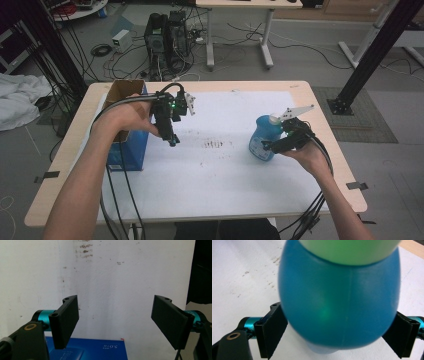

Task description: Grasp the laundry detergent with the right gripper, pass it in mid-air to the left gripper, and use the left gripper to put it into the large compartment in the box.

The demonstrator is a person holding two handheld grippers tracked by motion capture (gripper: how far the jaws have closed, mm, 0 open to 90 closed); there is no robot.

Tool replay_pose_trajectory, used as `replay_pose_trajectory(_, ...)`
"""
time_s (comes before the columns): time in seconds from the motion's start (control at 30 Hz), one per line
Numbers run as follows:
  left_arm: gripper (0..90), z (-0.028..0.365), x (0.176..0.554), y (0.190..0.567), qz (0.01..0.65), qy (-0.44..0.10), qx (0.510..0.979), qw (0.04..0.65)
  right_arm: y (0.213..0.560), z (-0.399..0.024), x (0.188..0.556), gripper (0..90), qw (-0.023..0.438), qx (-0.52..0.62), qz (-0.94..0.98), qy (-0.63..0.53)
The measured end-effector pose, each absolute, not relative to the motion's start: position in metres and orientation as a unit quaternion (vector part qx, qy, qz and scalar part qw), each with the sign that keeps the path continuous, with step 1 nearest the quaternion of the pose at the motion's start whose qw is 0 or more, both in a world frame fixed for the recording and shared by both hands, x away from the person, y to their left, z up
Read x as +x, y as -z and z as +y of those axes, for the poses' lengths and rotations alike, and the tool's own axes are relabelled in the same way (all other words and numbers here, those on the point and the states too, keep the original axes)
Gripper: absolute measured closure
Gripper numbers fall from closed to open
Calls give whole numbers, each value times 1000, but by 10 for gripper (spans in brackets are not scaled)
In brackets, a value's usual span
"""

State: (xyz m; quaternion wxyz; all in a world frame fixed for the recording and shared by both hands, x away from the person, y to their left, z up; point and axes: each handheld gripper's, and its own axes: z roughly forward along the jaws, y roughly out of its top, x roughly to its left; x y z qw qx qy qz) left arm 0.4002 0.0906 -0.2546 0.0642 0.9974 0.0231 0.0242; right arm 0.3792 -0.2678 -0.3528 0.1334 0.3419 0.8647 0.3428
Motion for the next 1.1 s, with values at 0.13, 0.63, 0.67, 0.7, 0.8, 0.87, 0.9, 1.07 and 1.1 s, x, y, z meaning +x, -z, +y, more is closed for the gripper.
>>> replay_pose_trajectory(0.13,224,91,400,255,23,-25,997,68,355,-267,381,131,134,345,863,-344)
replay_pose_trajectory(0.63,224,94,399,257,26,-25,997,67,359,-266,384,135,134,347,860,-350)
replay_pose_trajectory(0.67,224,94,400,257,26,-24,997,67,360,-266,385,136,135,348,858,-354)
replay_pose_trajectory(0.7,224,95,400,258,26,-24,997,70,360,-266,385,160,133,350,858,-353)
replay_pose_trajectory(0.8,224,95,400,257,25,-24,997,67,361,-266,384,184,132,346,857,-358)
replay_pose_trajectory(0.87,224,95,400,258,26,-24,997,68,361,-267,385,184,133,343,857,-362)
replay_pose_trajectory(0.9,224,95,400,258,25,-24,997,68,361,-267,384,185,132,346,856,-361)
replay_pose_trajectory(1.07,224,95,400,259,25,-24,997,67,362,-266,385,187,131,351,855,-358)
replay_pose_trajectory(1.1,224,95,400,259,25,-24,997,66,363,-267,385,187,134,349,855,-359)
